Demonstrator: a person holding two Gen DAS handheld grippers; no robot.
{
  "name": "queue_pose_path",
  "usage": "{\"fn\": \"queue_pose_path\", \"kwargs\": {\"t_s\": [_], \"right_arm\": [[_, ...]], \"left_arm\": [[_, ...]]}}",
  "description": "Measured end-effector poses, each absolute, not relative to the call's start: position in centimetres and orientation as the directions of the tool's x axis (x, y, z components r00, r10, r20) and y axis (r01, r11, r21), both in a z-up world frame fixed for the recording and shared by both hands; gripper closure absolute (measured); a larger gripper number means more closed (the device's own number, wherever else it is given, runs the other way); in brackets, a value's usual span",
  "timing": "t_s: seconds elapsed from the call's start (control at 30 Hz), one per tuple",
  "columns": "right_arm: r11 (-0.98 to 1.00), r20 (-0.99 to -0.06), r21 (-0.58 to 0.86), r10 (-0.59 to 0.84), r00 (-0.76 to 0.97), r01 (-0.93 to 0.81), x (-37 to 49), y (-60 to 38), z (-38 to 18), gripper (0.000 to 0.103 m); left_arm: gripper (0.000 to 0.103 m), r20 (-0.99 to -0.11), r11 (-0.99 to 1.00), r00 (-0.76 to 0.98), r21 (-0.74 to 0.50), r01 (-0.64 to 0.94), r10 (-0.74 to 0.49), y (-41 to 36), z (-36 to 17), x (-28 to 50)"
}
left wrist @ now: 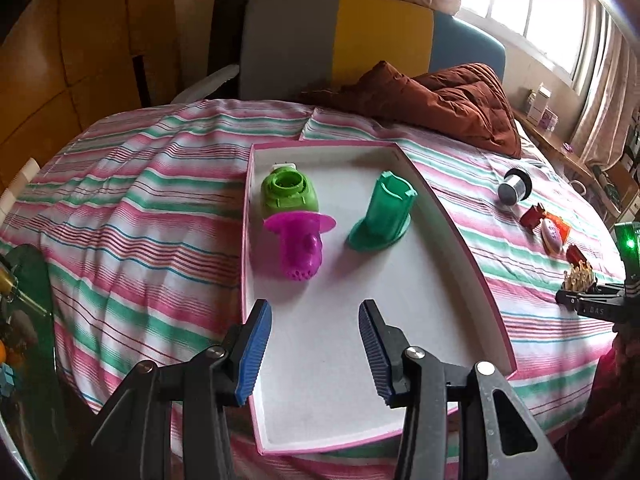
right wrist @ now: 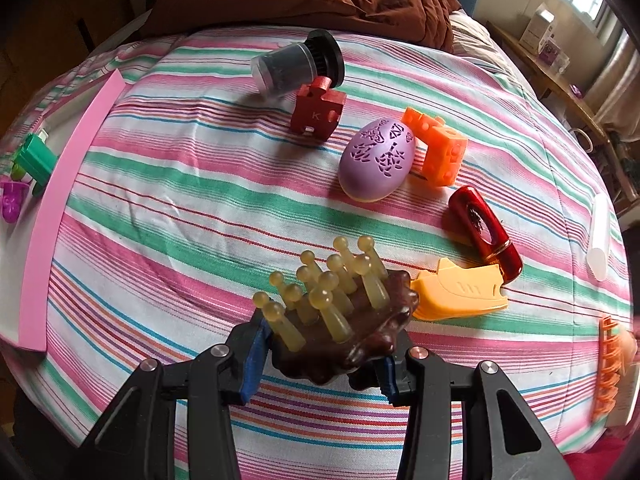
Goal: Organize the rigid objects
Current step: 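Carry the brown spiky brush into the tray with the right gripper and release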
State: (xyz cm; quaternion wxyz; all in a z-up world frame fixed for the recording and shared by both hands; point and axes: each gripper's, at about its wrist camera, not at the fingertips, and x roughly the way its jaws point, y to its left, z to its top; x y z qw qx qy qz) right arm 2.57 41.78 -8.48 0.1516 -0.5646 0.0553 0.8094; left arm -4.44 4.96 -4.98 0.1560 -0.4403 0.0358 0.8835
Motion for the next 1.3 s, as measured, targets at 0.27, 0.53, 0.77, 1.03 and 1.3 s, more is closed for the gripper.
{"fn": "queue_pose_path", "kwargs": {"t_s": [0.27, 0.53, 0.77, 1.03, 1.3], "right_arm": [[-0.954, -0.928, -0.09, 0.184, -0.323, -0.287, 2.4, 40.7, -8.5, 0.057], [-0.965, -0.927, -0.086, 0.168, -0.334, -0.246, 2.7, 38.6, -8.9, 0.057], [-0.967, -0.926, -0.012, 0.107, -0.363, -0.254, 2.5, 37.1, -8.5, 0.057], [-0.977, -0.894, 0.085, 0.013, -0.447, -0.197, 1.6, 33.1, -6.5, 0.057], [-0.992, -0.847, 0.123, -0.085, -0.524, -0.038, -0.1, 27.3, -3.2, 0.057]], "left_arm": [[0.057, -0.796, -0.945, -0.55, -0.084, -0.316, 0.254, 4.9, -5.4, -4.0], [0.057, -0.798, -0.942, -0.54, -0.097, -0.322, 0.267, 4.7, -5.6, -4.0], [0.057, -0.794, -0.942, -0.544, -0.105, -0.317, 0.272, 4.1, -5.5, -3.8], [0.057, -0.791, -0.949, -0.55, -0.114, -0.295, 0.266, 3.0, -5.5, -3.9], [0.057, -0.789, -0.953, -0.556, -0.122, -0.276, 0.262, 2.2, -5.4, -4.0]]}}
